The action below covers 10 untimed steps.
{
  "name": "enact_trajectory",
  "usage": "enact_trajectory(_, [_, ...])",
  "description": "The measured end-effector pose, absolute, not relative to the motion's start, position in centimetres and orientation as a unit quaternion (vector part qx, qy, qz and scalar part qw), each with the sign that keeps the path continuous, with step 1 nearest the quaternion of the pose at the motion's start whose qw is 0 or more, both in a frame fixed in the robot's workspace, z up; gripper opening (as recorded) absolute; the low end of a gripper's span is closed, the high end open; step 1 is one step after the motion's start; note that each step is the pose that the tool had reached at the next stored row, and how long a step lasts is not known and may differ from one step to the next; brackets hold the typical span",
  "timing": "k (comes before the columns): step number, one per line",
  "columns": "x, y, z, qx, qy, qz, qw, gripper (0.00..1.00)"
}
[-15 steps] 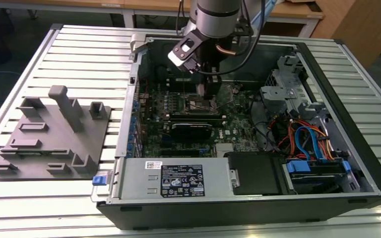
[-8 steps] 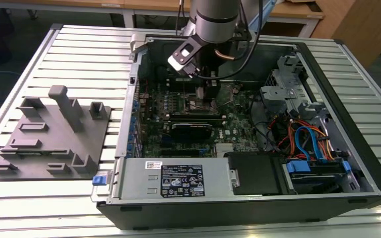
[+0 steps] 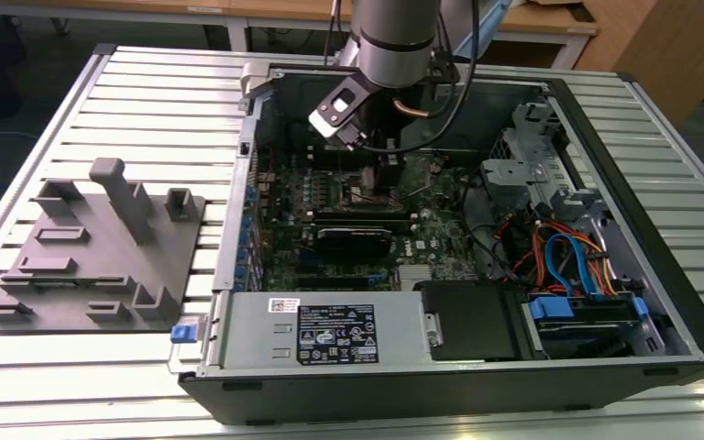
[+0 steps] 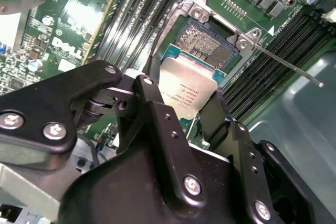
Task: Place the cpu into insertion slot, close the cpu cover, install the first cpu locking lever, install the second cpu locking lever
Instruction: 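Place the cpu into insertion slot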
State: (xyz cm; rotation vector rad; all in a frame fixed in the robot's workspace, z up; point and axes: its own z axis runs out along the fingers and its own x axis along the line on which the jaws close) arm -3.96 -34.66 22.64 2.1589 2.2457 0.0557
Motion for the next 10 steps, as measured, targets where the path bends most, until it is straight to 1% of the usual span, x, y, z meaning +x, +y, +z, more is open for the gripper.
enact_trajectory(10, [-4.57,-34.06,21.62,0.693,0.721,0.018,0.013,0.54])
